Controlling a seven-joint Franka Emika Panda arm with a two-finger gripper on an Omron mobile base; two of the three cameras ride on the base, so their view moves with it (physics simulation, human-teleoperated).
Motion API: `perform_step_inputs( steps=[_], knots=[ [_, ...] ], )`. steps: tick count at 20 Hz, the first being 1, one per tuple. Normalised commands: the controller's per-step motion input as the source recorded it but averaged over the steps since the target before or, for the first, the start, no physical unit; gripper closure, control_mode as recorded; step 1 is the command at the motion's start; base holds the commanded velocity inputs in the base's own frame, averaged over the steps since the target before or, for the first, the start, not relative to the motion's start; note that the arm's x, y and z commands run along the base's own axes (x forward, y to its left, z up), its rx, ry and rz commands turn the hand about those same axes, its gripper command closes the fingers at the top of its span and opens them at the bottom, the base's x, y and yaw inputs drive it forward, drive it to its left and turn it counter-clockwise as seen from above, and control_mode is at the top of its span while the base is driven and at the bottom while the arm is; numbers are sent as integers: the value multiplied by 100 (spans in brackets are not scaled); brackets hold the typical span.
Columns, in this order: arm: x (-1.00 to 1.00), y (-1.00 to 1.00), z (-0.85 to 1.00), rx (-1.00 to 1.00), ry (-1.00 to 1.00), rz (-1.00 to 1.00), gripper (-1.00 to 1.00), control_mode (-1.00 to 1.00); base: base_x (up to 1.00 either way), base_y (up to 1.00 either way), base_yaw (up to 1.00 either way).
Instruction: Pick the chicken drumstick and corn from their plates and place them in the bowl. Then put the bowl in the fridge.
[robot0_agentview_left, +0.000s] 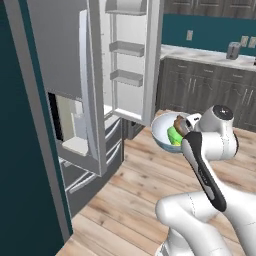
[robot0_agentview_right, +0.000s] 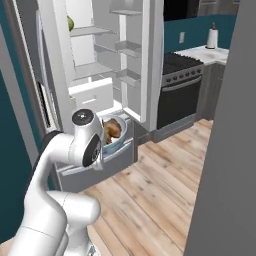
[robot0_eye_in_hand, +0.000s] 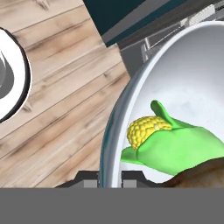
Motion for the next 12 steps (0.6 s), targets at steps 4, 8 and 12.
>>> perform_step_inputs(
  steps=[4, 8, 12],
  knots=[
    [0, 0, 0, 0, 0, 0, 100, 100, 38, -40, 19],
    [0, 0, 0, 0, 0, 0, 100, 100, 45, -38, 27],
    [0, 0, 0, 0, 0, 0, 100, 100, 71, -29, 13]
  ],
)
